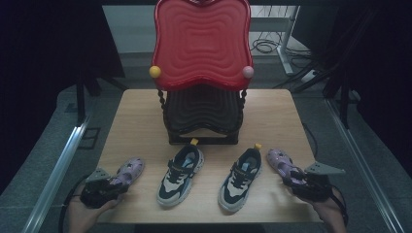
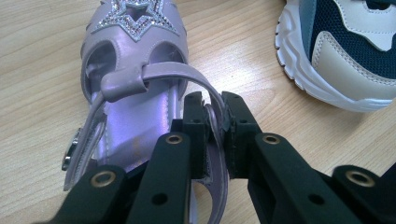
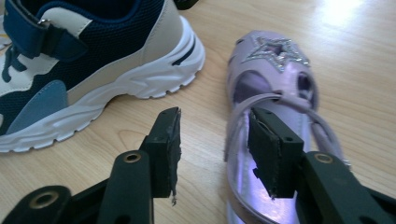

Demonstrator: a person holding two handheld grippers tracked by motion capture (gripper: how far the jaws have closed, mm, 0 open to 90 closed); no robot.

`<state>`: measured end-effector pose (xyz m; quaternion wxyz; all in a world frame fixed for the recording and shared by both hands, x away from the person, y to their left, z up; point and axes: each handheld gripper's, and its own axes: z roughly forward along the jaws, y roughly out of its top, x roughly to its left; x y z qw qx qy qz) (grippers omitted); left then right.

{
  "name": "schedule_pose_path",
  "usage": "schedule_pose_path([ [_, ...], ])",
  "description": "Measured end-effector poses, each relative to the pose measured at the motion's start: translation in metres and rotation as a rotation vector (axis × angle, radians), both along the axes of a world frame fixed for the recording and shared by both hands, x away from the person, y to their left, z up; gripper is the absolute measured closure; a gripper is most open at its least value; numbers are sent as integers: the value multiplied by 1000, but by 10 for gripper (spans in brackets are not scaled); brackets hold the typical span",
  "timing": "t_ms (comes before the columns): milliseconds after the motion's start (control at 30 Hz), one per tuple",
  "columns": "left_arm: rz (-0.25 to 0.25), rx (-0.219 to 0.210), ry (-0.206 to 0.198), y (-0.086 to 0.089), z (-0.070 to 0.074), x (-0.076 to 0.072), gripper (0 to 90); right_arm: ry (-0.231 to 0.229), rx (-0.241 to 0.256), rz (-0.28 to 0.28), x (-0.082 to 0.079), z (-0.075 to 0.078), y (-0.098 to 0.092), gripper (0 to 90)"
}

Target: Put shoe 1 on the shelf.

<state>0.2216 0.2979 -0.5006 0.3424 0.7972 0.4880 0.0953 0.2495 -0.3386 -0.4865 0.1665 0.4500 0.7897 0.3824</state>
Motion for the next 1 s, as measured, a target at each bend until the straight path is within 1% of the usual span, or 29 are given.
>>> schedule_pose_path([
  [100, -4, 2, 1, -1, 0, 0, 809, 4, -2, 8, 1, -2, 3, 607],
  [167, -2, 1, 2, -1, -1, 0, 806, 3, -15, 4, 1, -3, 3, 666],
  [233, -4, 0, 3, -1, -1, 1, 801, 11, -30, -10, 2, -4, 1, 695],
  [333, -5, 2, 2, -1, -1, 1, 801, 20, -48, -22, 3, -7, 1, 694],
  [467, -2, 0, 2, -1, -1, 1, 802, 34, -53, -19, 5, -11, 3, 680],
  [500, -2, 0, 3, -1, -1, 1, 802, 37, -60, -20, 5, -11, 3, 692],
  [567, -5, 1, 2, -1, -2, 1, 804, 35, -65, -27, 6, -12, 3, 746],
  [667, -6, -2, 3, -1, -2, 1, 806, 32, -59, -43, 6, -12, 1, 807],
  [767, -7, -6, 3, -1, -2, 1, 806, 33, -48, -43, 6, -12, -1, 815],
  [1000, -6, -5, 2, -1, -2, 1, 805, 34, -50, -41, 6, -13, -1, 822],
])
